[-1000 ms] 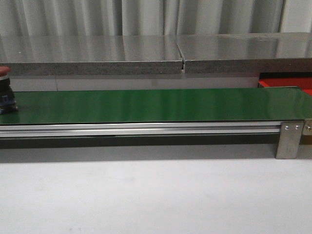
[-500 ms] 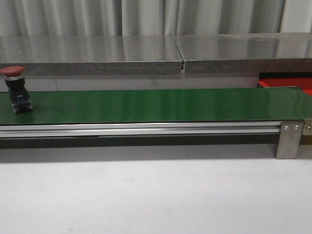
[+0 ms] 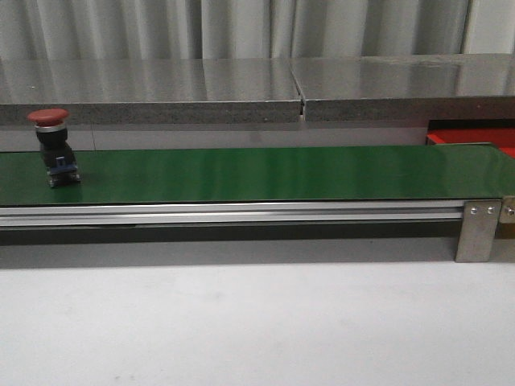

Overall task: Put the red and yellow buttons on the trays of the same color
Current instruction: 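Grasp a yellow button from the table with the left gripper, then lower the yellow button onto the green belt and open the left gripper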

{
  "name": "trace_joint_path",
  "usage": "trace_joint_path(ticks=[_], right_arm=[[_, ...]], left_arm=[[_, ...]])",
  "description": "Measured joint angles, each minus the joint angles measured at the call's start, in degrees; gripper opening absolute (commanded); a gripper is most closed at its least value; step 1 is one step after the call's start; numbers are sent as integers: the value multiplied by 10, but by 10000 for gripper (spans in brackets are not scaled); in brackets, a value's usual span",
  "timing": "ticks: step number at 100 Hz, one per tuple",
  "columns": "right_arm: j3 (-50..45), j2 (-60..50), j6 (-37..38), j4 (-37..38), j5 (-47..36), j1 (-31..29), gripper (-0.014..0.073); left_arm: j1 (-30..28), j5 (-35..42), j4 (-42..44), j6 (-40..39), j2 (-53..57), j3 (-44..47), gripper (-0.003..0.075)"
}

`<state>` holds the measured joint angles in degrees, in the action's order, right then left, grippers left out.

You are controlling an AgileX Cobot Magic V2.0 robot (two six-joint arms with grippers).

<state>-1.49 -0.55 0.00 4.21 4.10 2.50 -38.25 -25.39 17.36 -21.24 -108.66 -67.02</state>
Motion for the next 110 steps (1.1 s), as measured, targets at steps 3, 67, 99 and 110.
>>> trace_joint_path(ticks=[3, 67, 99, 110], right_arm=[[0, 0, 0, 0, 0, 0, -60], [0, 0, 0, 0, 0, 0, -60], [0, 0, -4, 0, 0, 0, -60], [0, 0, 0, 0, 0, 0, -60]], left_arm=[[0, 0, 0, 0, 0, 0, 245], [25, -38, -23, -5, 187, -1, -19], [209, -39, -28, 57, 219, -3, -19], [261, -44, -30, 84, 206, -6, -19]])
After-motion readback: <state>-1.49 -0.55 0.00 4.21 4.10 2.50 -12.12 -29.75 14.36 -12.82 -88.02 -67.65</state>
